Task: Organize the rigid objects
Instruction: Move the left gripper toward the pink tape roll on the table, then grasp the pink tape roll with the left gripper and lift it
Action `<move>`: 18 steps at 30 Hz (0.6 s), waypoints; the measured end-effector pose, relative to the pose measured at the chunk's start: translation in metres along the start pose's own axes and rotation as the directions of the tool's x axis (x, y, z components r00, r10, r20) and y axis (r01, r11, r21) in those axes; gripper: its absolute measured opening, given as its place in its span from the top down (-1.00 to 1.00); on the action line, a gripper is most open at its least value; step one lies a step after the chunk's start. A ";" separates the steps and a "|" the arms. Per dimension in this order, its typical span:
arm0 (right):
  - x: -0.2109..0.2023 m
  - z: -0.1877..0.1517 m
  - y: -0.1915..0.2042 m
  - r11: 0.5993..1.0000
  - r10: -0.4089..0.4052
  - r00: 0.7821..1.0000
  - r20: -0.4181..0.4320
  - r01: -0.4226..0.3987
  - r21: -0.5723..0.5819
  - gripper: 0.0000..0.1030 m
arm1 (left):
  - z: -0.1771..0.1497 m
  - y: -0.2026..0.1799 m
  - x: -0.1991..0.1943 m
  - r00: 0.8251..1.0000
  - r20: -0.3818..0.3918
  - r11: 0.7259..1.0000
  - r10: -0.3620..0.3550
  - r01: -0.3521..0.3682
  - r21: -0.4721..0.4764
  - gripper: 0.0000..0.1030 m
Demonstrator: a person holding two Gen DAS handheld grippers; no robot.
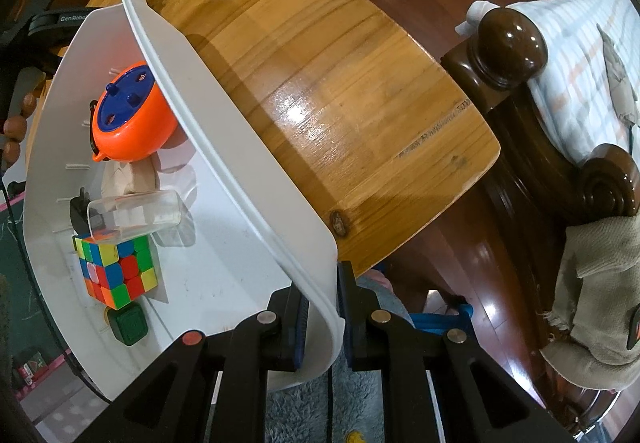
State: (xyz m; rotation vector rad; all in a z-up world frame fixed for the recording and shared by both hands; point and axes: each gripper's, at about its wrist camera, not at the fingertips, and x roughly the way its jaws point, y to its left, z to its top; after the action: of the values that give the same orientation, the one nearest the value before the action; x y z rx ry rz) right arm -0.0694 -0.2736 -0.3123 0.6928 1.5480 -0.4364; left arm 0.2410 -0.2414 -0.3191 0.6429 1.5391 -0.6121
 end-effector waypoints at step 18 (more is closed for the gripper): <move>0.000 -0.002 0.000 1.000 -0.005 1.000 0.000 0.005 -0.002 0.73 | -0.009 0.014 -0.021 0.992 0.096 0.997 0.076 -0.074 -0.023 -0.11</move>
State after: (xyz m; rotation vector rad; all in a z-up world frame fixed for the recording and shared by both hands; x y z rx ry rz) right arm -0.0705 -0.2722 -0.3125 0.6875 1.5499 -0.4390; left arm 0.2459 -0.2257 -0.2975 0.6447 1.4226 -0.5629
